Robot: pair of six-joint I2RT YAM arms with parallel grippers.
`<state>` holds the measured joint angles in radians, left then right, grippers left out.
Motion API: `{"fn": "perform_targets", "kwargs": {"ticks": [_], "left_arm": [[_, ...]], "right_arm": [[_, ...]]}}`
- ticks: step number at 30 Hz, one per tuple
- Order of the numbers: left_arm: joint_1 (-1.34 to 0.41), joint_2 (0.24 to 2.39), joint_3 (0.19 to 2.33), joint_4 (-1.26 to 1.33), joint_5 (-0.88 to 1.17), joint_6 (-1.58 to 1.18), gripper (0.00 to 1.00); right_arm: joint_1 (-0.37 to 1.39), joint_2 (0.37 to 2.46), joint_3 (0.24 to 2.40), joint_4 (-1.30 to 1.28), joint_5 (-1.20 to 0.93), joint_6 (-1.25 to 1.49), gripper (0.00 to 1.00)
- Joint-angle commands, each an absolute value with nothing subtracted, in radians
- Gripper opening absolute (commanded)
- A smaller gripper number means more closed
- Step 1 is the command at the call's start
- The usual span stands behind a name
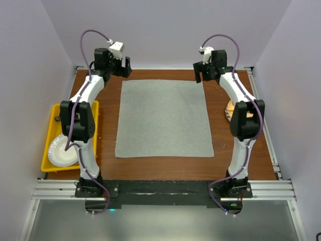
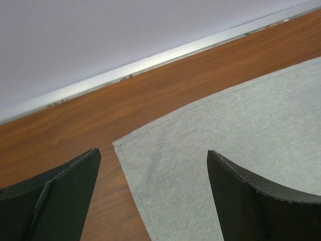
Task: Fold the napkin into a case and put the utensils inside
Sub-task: Pick up the flattened napkin from the center of the board.
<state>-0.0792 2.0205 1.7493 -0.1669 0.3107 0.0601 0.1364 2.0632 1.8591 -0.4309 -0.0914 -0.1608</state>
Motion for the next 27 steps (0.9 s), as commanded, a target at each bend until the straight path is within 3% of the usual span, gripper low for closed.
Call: {"fn": "perform_targets", "kwargs": {"ticks": [1, 4, 7, 12, 14, 18, 27], "left_arm": [[-0.046, 2.081, 1.766, -0.051, 0.282, -0.071, 0.76], [-0.037, 2.166, 1.821, -0.081, 0.25, -0.077, 0.51], [-0.028, 2.216, 1.838, -0.071, 0.226, -0.072, 0.43], [-0.025, 2.29, 1.873, -0.08, 0.212, -0.069, 0.4], [-0.023, 2.312, 1.907, -0.1, 0.207, -0.069, 0.35], [-0.021, 2.352, 1.925, -0.107, 0.195, -0.074, 0.35], [-0.018, 2.382, 1.936, -0.118, 0.196, -0.072, 0.36]], "right_arm": [[0.114, 2.153, 1.93, -0.362, -0.074, -0.075, 0.81], [0.097, 2.248, 1.989, -0.36, -0.061, -0.057, 0.72], [0.084, 2.307, 2.045, -0.353, -0.058, -0.043, 0.64], [0.083, 2.385, 2.083, -0.299, -0.052, -0.034, 0.51], [0.083, 2.408, 2.106, -0.298, -0.052, -0.029, 0.51], [0.083, 2.46, 2.144, -0.291, -0.04, -0.023, 0.5], [0.083, 2.526, 2.165, -0.282, -0.034, -0.006, 0.38]]}}
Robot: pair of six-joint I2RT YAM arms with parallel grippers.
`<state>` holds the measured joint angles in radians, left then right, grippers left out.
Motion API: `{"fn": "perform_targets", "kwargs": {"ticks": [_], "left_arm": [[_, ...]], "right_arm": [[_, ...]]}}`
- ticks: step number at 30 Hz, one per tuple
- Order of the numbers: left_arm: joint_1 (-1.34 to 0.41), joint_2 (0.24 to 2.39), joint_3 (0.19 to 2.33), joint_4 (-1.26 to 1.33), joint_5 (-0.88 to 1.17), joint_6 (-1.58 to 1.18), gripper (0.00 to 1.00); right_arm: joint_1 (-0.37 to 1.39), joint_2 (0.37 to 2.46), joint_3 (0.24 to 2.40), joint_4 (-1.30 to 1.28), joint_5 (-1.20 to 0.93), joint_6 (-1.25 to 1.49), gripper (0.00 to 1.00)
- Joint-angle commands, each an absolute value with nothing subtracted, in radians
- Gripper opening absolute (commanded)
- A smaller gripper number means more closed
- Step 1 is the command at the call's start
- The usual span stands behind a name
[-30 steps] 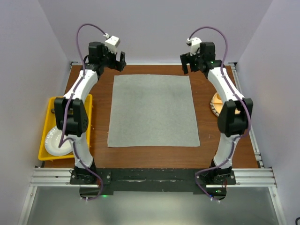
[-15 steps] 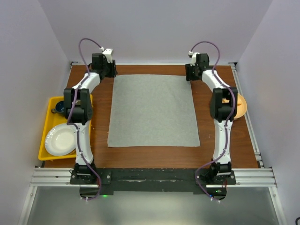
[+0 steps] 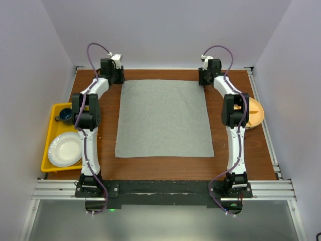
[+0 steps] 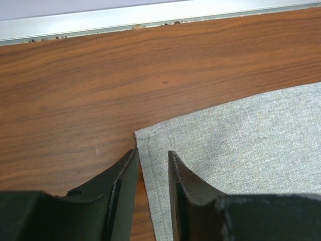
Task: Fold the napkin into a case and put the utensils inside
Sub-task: Pick up the flattened napkin from the center of the board.
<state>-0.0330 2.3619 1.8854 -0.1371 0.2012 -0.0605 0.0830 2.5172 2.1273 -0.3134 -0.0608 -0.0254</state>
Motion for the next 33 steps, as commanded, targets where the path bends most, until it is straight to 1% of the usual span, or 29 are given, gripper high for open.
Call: {"fn": "perform_targets", "kwargs": {"ticks": [1, 2, 5, 6, 7, 9, 13, 20, 21, 26, 28, 29, 30, 31, 32, 33], "left_arm": [[-0.018, 2.385, 1.939, -0.12, 0.196, -0.074, 0.36], [-0.018, 2.396, 1.945, -0.121, 0.196, -0.075, 0.37], [-0.018, 2.424, 1.971, -0.136, 0.193, -0.072, 0.37], [-0.018, 2.431, 1.979, -0.141, 0.193, -0.071, 0.37], [-0.018, 2.439, 1.997, -0.147, 0.193, -0.071, 0.37], [-0.017, 2.465, 2.02, -0.169, 0.195, -0.071, 0.37], [-0.017, 2.491, 2.054, -0.17, 0.198, -0.081, 0.36], [-0.017, 2.531, 2.106, -0.193, 0.215, -0.084, 0.33], [-0.017, 2.531, 2.105, -0.19, 0.219, -0.081, 0.31], [-0.015, 2.536, 2.112, -0.19, 0.274, -0.072, 0.26], [-0.017, 2.539, 2.121, -0.192, 0.288, -0.075, 0.21], [-0.017, 2.539, 2.125, -0.19, 0.29, -0.075, 0.17], [-0.015, 2.539, 2.123, -0.189, 0.291, -0.078, 0.09], [-0.015, 2.534, 2.123, -0.183, 0.294, -0.08, 0.06], [-0.014, 2.531, 2.125, -0.172, 0.296, -0.083, 0.0], [-0.012, 2.528, 2.122, -0.167, 0.298, -0.087, 0.0]], "right_arm": [[0.083, 2.528, 2.161, -0.282, -0.035, -0.006, 0.38], [0.083, 2.531, 2.16, -0.284, -0.034, -0.006, 0.36], [0.084, 2.537, 2.158, -0.285, -0.034, -0.008, 0.26], [0.083, 2.537, 2.158, -0.284, -0.034, -0.008, 0.19], [0.084, 2.536, 2.158, -0.282, -0.035, -0.008, 0.15], [0.083, 2.534, 2.158, -0.281, -0.037, -0.008, 0.13], [0.083, 2.536, 2.163, -0.287, -0.051, -0.017, 0.0], [0.083, 2.545, 2.174, -0.298, -0.066, -0.028, 0.0], [0.084, 2.545, 2.174, -0.295, -0.069, -0.028, 0.0], [0.084, 2.545, 2.186, -0.301, -0.086, -0.034, 0.0], [0.084, 2.542, 2.192, -0.307, -0.089, -0.038, 0.0], [0.084, 2.537, 2.192, -0.307, -0.09, -0.04, 0.0], [0.084, 2.536, 2.192, -0.305, -0.092, -0.043, 0.0], [0.084, 2.533, 2.194, -0.304, -0.092, -0.043, 0.0], [0.084, 2.525, 2.195, -0.302, -0.091, -0.044, 0.0], [0.084, 2.522, 2.197, -0.299, -0.094, -0.046, 0.0]]}}
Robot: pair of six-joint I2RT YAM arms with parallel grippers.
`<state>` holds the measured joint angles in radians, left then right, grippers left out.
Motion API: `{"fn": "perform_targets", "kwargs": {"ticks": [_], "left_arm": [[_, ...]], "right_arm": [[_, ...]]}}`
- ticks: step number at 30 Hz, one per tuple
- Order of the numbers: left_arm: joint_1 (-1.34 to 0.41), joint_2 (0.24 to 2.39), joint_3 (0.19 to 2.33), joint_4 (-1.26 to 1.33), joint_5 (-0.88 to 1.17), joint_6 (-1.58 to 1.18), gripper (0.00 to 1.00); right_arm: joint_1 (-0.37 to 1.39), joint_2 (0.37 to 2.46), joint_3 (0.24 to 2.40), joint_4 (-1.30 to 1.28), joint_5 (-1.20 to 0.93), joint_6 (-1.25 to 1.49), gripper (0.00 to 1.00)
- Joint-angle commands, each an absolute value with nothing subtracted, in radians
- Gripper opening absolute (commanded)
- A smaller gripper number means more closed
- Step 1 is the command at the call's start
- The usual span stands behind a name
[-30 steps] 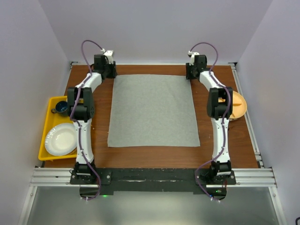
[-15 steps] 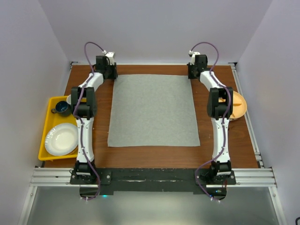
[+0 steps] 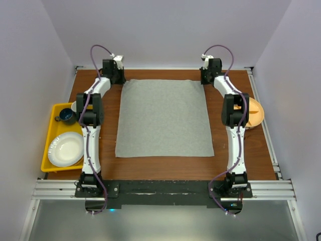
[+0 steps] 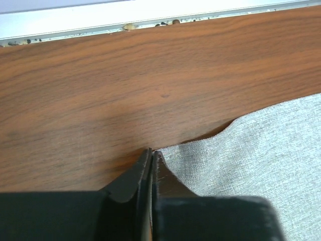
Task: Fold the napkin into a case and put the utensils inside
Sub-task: Pick up the flattened napkin from the center of the board.
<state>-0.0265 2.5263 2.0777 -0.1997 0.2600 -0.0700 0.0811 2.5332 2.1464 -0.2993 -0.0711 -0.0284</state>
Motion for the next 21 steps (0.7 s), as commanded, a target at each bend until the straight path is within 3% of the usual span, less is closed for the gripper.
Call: {"fn": "perform_targets", "kwargs": {"ticks": [1, 8, 21], "left_arm": [[-0.011, 2.516, 2.121, -0.16, 0.298, -0.086, 0.0], [0.0, 2.405, 2.093, -0.091, 0.331, -0.065, 0.0], [0.032, 2.022, 1.64, -0.066, 0.558, 0.15, 0.0]], "right_arm": [[0.083, 2.516, 2.197, -0.296, -0.097, -0.051, 0.0], [0.083, 2.439, 2.209, -0.298, -0.138, -0.083, 0.0], [0.083, 2.111, 1.921, -0.354, -0.219, -0.141, 0.0]]}}
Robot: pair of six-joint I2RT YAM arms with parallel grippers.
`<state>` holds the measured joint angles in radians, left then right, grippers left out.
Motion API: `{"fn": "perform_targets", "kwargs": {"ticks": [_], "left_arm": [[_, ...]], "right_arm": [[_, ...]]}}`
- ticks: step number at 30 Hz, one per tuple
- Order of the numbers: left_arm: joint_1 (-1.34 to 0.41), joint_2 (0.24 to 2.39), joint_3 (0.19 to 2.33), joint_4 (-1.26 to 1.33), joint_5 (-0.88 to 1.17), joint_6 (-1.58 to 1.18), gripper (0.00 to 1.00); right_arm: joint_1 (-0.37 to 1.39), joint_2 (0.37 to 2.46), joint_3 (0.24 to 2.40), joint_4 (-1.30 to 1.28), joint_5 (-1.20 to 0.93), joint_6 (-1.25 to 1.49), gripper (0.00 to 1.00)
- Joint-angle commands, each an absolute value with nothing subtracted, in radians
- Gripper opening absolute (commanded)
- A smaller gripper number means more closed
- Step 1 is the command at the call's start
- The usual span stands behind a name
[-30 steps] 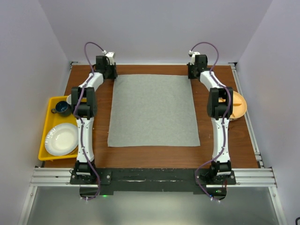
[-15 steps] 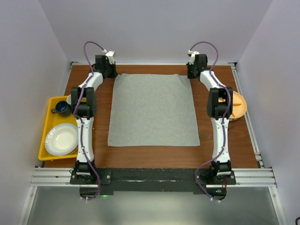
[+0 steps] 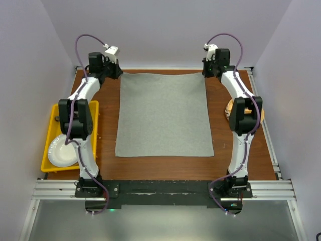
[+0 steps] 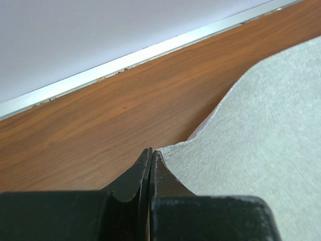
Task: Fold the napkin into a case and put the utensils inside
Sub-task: Pick up the flattened napkin from the center of the board, then fold and flatten the napkin at the center of the board.
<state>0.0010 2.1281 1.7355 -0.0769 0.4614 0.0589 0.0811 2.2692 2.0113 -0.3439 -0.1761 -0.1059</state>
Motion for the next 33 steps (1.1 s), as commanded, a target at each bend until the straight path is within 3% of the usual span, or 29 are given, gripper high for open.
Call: {"fn": "perform_targets", "kwargs": {"ticks": [1, 8, 15, 22, 33], "left_arm": [[0.035, 1.979, 1.616, -0.08, 0.601, 0.166, 0.0], [0.049, 1.732, 1.361, -0.311, 0.713, 0.413, 0.0], [0.049, 1.56, 1.128, -0.557, 0.707, 0.65, 0.0], [0.049, 1.609, 0.954, -0.534, 0.617, 0.64, 0.0], [0.032, 1.747, 1.006, -0.431, 0.511, 0.511, 0.0]], "right_arm": [[0.083, 2.056, 1.864, -0.363, -0.23, -0.147, 0.0], [0.083, 1.768, 1.542, -0.475, -0.259, -0.222, 0.0], [0.084, 1.608, 1.278, -0.581, -0.261, -0.34, 0.0], [0.095, 1.719, 1.178, -0.587, -0.199, -0.36, 0.0], [0.095, 1.907, 1.256, -0.542, -0.147, -0.321, 0.0]]}}
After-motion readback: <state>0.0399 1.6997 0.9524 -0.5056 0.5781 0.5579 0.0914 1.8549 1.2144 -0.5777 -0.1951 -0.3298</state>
